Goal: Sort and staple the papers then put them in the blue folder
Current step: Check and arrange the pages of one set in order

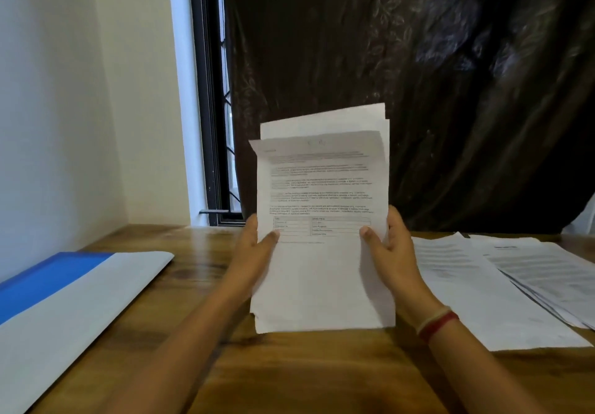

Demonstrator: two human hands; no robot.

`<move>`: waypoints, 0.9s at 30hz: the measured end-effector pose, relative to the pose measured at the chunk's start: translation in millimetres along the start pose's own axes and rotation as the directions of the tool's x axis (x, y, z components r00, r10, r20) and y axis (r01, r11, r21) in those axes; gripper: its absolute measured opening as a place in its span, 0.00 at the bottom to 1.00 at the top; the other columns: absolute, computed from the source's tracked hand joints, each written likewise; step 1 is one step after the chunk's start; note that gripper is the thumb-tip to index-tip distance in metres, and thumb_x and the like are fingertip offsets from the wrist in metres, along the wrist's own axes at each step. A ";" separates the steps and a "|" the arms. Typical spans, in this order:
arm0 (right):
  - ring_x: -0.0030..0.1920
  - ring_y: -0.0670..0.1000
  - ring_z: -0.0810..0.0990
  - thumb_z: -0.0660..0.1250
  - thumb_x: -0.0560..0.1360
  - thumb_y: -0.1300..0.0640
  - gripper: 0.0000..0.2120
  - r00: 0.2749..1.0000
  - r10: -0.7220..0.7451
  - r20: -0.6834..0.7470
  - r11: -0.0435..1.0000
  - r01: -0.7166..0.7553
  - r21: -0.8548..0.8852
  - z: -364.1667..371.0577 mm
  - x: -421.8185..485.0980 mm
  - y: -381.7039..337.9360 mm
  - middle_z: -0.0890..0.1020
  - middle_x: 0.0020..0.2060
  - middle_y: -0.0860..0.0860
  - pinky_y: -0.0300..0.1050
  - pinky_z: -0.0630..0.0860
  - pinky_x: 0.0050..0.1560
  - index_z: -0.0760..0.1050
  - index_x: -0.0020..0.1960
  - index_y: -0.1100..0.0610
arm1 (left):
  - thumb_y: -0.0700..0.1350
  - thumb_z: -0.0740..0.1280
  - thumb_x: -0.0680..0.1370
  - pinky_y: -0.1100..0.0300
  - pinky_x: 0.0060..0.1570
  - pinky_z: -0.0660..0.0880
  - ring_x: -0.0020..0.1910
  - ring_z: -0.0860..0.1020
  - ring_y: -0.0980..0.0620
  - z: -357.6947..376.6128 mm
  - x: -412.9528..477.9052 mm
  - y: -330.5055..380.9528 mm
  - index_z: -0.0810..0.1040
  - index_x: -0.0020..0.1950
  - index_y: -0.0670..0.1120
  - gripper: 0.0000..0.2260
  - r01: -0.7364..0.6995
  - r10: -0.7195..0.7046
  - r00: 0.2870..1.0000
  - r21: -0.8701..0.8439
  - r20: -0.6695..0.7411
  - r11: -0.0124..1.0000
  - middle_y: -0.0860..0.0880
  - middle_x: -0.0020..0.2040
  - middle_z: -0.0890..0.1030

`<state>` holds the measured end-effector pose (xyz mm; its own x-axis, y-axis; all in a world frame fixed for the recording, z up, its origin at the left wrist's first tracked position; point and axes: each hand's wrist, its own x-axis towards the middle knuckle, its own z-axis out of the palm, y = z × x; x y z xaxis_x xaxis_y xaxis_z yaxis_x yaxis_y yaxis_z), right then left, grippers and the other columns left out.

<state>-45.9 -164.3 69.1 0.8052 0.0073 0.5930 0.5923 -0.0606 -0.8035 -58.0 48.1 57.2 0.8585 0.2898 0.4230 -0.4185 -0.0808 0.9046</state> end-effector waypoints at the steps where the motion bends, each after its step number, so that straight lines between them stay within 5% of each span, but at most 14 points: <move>1: 0.53 0.38 0.77 0.61 0.80 0.56 0.13 0.999 -0.046 -0.011 0.999 0.046 -0.011 1.4 -1.7 -4.9 0.75 0.55 0.36 0.40 0.77 0.56 0.65 0.60 0.42 | 0.38 0.61 0.81 0.66 0.51 0.74 0.55 0.78 0.60 4.8 -4.1 8.5 0.70 0.63 0.52 0.13 -0.078 0.079 0.996 0.038 -0.044 0.996 0.58 0.55 0.79; 4: 0.52 0.28 0.75 0.61 0.80 0.53 0.13 0.989 -0.145 -0.027 0.989 0.144 -0.015 4.3 -7.3 -14.9 0.73 0.53 0.32 0.27 0.76 0.44 0.63 0.59 0.39 | 0.40 0.60 0.82 0.69 0.51 0.73 0.55 0.76 0.64 11.2 -14.2 16.1 0.67 0.64 0.51 0.13 -0.260 0.273 0.959 0.144 -0.080 0.955 0.62 0.55 0.77; 6: 0.52 0.28 0.75 0.62 0.79 0.53 0.15 0.986 -0.161 -0.030 0.987 0.161 -0.009 4.6 -8.0 -15.1 0.72 0.54 0.32 0.28 0.76 0.45 0.61 0.60 0.39 | 0.40 0.61 0.81 0.66 0.52 0.74 0.55 0.77 0.63 11.2 -19.0 17.7 0.68 0.61 0.55 0.12 -0.294 0.306 0.950 0.164 -0.059 0.942 0.61 0.55 0.77; 13: 0.55 0.37 0.74 0.67 0.77 0.53 0.23 0.999 -0.028 -0.033 0.999 0.030 0.044 1.6 -5.1 -5.6 0.73 0.56 0.35 0.30 0.72 0.50 0.58 0.65 0.41 | 0.43 0.60 0.82 0.73 0.38 0.75 0.46 0.81 0.65 -2.4 -16.9 8.5 0.73 0.57 0.55 0.08 -0.128 0.129 0.991 0.033 -0.033 0.991 0.62 0.48 0.82; 18: 0.52 0.42 0.73 0.62 0.80 0.59 0.21 0.994 0.106 -0.018 0.993 -0.107 -0.044 -5.2 2.4 -2.4 0.72 0.58 0.43 0.36 0.72 0.49 0.61 0.69 0.48 | 0.41 0.56 0.83 0.73 0.45 0.73 0.52 0.78 0.66 0.8 -19.2 2.4 0.72 0.62 0.53 0.12 -0.085 0.084 0.996 0.135 0.014 0.987 0.59 0.56 0.79; 22: 0.59 0.51 0.75 0.62 0.80 0.60 0.17 0.981 0.182 -0.069 0.982 -0.185 -0.042 -6.9 3.4 -0.7 0.75 0.60 0.48 0.50 0.75 0.59 0.65 0.67 0.51 | 0.39 0.55 0.83 0.73 0.43 0.74 0.49 0.78 0.67 5.3 -21.8 3.6 0.72 0.57 0.55 0.12 -0.103 0.106 0.994 0.099 -0.030 0.990 0.58 0.53 0.79; 27: 0.52 0.47 0.77 0.65 0.79 0.58 0.14 0.976 0.165 -0.141 0.984 -0.153 0.089 -5.2 4.5 -2.8 0.77 0.55 0.46 0.41 0.75 0.49 0.67 0.63 0.49 | 0.40 0.55 0.83 0.69 0.43 0.76 0.48 0.79 0.61 12.4 -20.6 15.4 0.72 0.53 0.56 0.11 -0.114 0.120 0.987 0.056 -0.108 0.992 0.57 0.50 0.80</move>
<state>-44.2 -169.3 74.3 0.8795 -0.1436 0.4538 0.4620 0.0277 -0.8865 -78.5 29.0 63.1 0.7651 0.3798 0.5199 -0.4963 -0.1666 0.8520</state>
